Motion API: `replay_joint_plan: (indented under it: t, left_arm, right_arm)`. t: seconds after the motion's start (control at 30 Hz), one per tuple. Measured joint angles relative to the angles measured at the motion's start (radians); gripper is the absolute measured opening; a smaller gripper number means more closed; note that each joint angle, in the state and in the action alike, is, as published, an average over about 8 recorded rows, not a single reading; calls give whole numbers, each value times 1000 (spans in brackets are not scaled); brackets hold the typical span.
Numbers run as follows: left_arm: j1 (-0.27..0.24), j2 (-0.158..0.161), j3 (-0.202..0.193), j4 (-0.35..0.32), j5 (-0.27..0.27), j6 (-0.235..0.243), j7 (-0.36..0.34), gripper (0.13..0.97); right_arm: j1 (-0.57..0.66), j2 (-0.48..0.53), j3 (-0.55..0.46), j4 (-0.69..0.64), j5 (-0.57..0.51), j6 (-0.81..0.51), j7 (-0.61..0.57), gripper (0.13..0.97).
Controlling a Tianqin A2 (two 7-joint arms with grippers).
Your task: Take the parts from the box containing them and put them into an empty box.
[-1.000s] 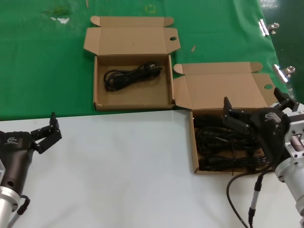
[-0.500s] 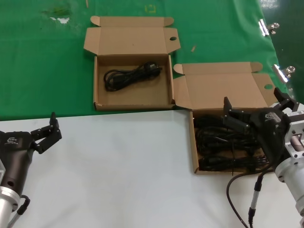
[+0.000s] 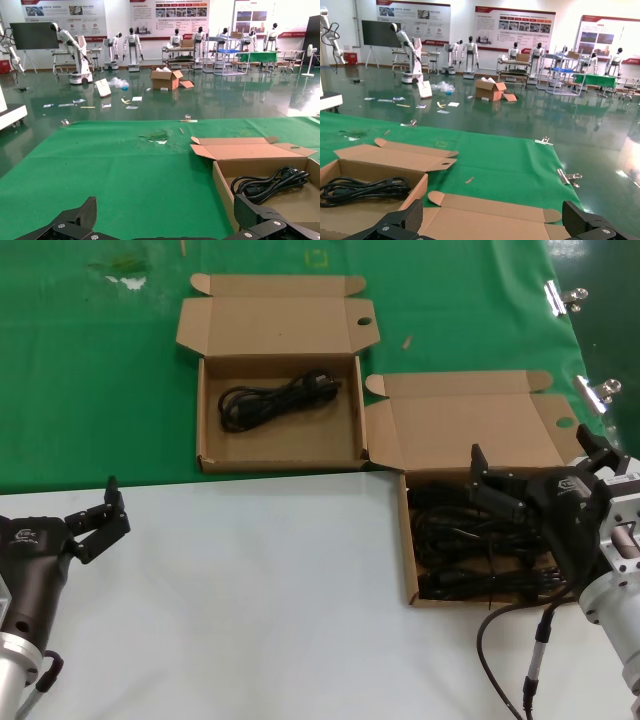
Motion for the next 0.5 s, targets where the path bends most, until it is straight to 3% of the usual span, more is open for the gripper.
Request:
replay_joint_plan:
  t: [0.5]
  left_arm:
    - [0, 0, 0, 0, 0, 0, 0, 966]
  right_arm:
    - [0, 0, 0, 0, 0, 0, 0, 966]
